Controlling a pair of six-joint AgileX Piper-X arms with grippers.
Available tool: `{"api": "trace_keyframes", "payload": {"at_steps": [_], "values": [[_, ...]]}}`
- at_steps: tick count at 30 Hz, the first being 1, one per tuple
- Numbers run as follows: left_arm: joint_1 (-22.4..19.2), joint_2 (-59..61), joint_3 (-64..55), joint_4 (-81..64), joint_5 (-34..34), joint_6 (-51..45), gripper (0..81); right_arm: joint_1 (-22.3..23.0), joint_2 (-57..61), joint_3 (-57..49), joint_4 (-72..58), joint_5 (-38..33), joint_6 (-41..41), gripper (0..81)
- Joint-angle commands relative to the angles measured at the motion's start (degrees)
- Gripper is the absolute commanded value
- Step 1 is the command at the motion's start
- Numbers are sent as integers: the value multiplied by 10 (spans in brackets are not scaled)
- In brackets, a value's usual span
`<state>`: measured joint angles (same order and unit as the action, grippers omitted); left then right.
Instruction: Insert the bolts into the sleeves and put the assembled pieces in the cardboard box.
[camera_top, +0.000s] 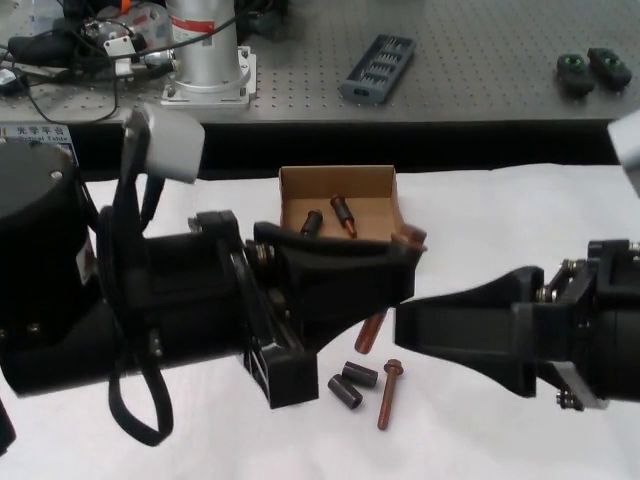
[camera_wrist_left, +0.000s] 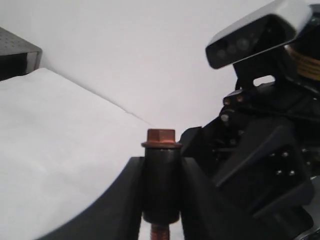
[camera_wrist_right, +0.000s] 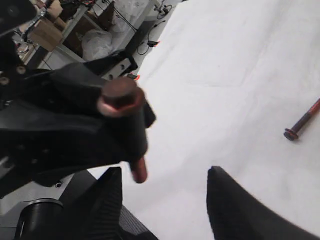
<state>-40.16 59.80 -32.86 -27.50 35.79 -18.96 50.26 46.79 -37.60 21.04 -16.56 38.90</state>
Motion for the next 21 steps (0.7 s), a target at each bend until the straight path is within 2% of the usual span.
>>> {"api": "trace_keyframes", "payload": {"at_steps": [1, 8, 12, 18, 21], "values": [[-1, -7, -11, -30, 10, -5, 6, 1, 0, 1, 4, 2, 1, 388], [-1, -7, -11, 2, -6, 25, 6, 1, -26, 1, 8, 1, 1, 388], [5, -6, -11, 53, -89, 57, 6, 1, -62, 1, 52, 3, -9, 388], [56, 50, -56, 153, -96, 79, 6, 1, -117, 1, 178, 39, -59, 383], [79, 105, -108, 178, -97, 94, 6, 1, -152, 1, 232, 82, -81, 360]]}}
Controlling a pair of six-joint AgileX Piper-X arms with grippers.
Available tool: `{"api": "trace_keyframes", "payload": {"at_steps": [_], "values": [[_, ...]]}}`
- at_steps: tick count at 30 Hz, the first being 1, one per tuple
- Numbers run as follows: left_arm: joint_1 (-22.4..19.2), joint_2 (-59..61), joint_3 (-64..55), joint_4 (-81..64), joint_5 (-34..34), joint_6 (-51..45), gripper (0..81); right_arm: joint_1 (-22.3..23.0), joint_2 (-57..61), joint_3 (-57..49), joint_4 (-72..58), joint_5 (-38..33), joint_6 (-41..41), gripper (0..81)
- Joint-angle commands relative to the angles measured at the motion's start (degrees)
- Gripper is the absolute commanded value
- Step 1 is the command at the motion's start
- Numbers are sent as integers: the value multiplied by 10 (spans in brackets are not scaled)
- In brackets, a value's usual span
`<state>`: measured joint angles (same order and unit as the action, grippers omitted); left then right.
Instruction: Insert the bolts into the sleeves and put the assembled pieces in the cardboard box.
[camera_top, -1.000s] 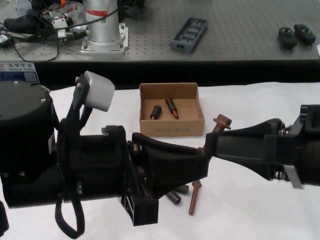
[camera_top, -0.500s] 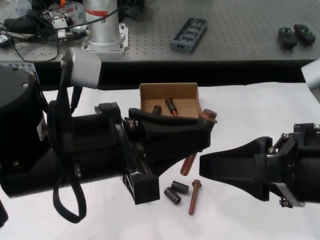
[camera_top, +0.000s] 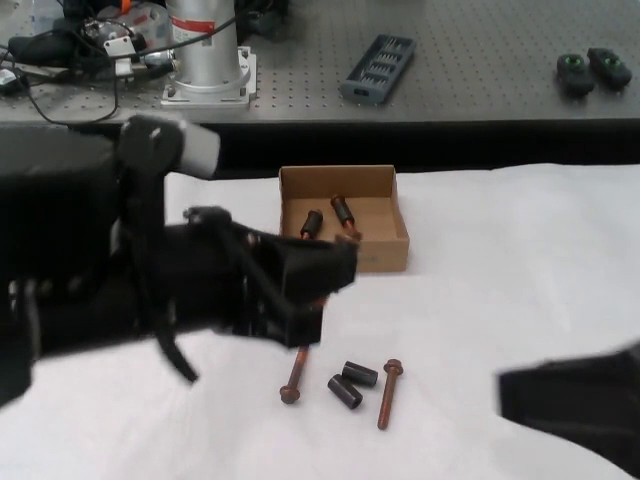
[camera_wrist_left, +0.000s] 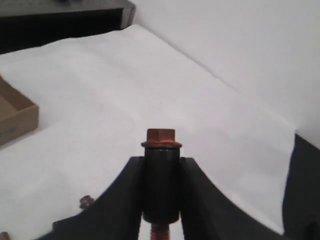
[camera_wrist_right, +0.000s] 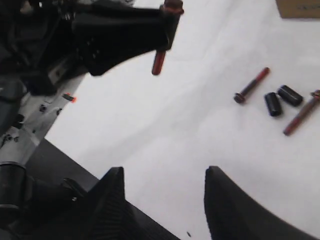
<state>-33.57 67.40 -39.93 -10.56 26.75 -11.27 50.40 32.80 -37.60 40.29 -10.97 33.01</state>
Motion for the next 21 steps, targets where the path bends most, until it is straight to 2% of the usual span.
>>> {"api": "trace_keyframes", "payload": {"at_steps": [1, 7, 12, 15, 19, 21], "values": [[20, 53, -58, 14, -7, 17, 6, -1, -24, 1, 55, 42, -35, 351], [51, 206, -198, 46, -8, 25, 6, -1, -77, 1, 142, 126, -61, 349], [74, 342, -350, 109, -16, 32, 6, -1, -99, 1, 184, 141, -61, 320], [84, 422, -430, 132, -21, 36, 6, -1, -104, 1, 188, 141, -61, 214], [95, 508, -517, 139, -25, 39, 6, -1, -103, 1, 188, 141, -61, 6], [100, 541, -551, 139, -25, 29, 6, -1, -103, 1, 188, 141, -61, 19]]}}
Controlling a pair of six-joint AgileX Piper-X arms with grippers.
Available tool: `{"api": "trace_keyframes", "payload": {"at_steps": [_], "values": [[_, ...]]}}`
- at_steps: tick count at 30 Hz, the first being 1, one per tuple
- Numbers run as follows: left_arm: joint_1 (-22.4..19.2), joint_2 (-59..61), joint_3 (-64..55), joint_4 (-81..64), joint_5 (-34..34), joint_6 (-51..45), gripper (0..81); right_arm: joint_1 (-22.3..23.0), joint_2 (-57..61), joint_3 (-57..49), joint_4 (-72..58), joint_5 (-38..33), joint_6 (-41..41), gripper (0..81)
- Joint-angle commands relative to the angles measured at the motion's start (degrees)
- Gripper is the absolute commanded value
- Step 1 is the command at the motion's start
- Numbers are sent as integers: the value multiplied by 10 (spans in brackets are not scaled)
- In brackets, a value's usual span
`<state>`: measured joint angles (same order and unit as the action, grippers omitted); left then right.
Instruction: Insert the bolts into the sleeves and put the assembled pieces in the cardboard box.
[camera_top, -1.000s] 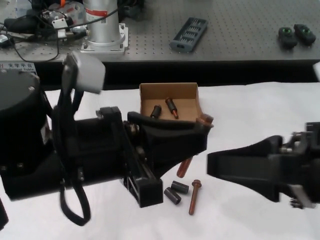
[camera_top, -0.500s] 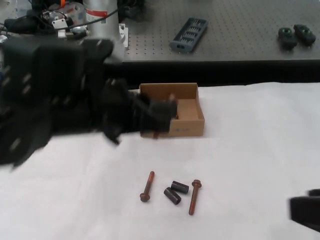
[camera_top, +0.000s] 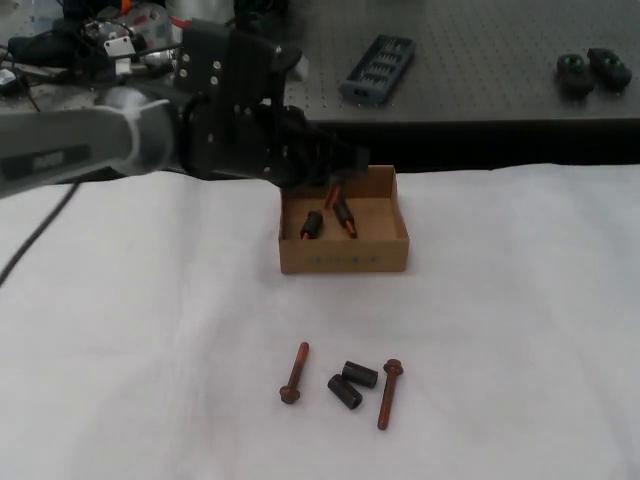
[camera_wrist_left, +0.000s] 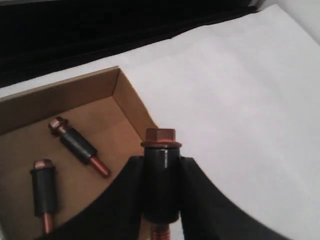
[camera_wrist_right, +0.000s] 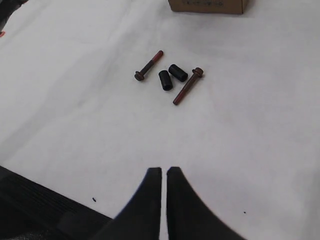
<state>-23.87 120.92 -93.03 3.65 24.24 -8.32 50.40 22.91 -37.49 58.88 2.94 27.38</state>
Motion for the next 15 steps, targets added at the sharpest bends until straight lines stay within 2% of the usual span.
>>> {"api": "trace_keyframes", "payload": {"at_steps": [1, 11, 13, 15], "values": [[4, 22, -33, -3, 0, -6, 6, -1, -5, 0, 2, 2, -5, 19], [6, 100, -83, 14, -48, 10, 11, -1, -5, 0, 2, -1, -5, 19], [8, 102, -83, 19, -52, 10, 65, -1, -5, 0, 2, 0, -3, 19], [9, 102, -83, 26, -56, 10, 153, -1, -5, 0, 2, 0, 0, 19]]}}
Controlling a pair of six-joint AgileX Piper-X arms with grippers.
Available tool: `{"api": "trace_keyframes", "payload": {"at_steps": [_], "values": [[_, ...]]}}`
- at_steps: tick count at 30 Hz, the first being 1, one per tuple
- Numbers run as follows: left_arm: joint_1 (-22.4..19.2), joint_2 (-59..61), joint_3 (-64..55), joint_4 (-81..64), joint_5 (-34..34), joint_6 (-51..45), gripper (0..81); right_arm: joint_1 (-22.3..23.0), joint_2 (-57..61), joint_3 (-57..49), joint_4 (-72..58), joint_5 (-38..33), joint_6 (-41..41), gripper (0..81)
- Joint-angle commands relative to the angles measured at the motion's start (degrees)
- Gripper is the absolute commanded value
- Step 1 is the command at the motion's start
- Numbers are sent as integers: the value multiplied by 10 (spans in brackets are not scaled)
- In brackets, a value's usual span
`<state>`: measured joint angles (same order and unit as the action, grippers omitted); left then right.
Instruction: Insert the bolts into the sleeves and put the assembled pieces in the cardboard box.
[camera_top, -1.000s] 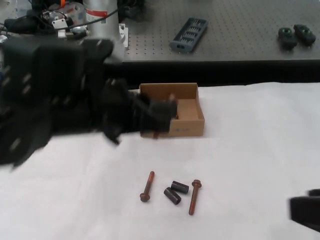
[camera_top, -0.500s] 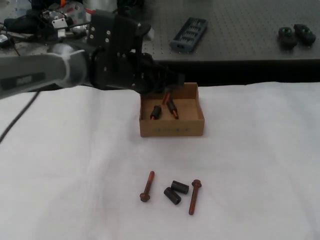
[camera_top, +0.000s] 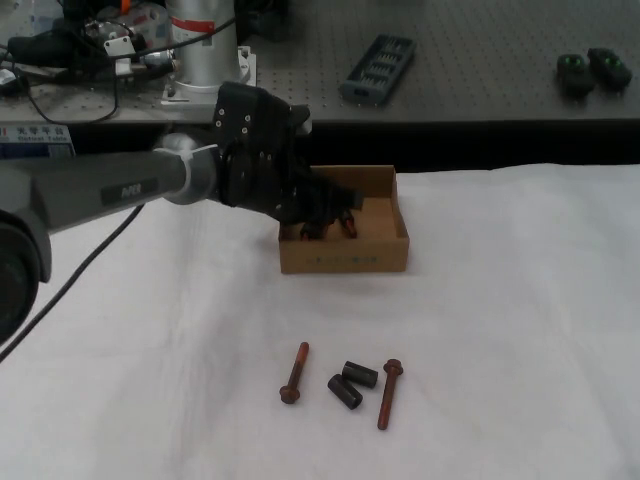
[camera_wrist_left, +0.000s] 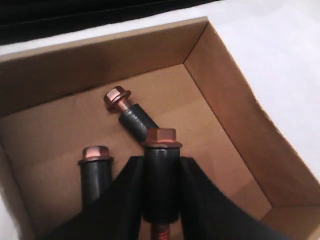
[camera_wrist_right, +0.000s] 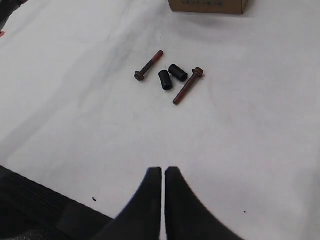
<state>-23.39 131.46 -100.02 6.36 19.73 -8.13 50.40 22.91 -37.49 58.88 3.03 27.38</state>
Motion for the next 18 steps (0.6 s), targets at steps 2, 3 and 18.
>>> {"api": "trace_keyframes", "payload": {"at_steps": [2, 3, 18], "values": [[5, -4, -13, 0, -11, 2, 266, -1, -5, 0, 2, -1, 0, 19], [5, -4, -13, 0, -11, -5, 320, -1, -5, 0, 2, -1, 0, 19], [2, -90, -13, 100, 38, -30, 259, -1, -5, 0, 2, -4, 0, 19]]}}
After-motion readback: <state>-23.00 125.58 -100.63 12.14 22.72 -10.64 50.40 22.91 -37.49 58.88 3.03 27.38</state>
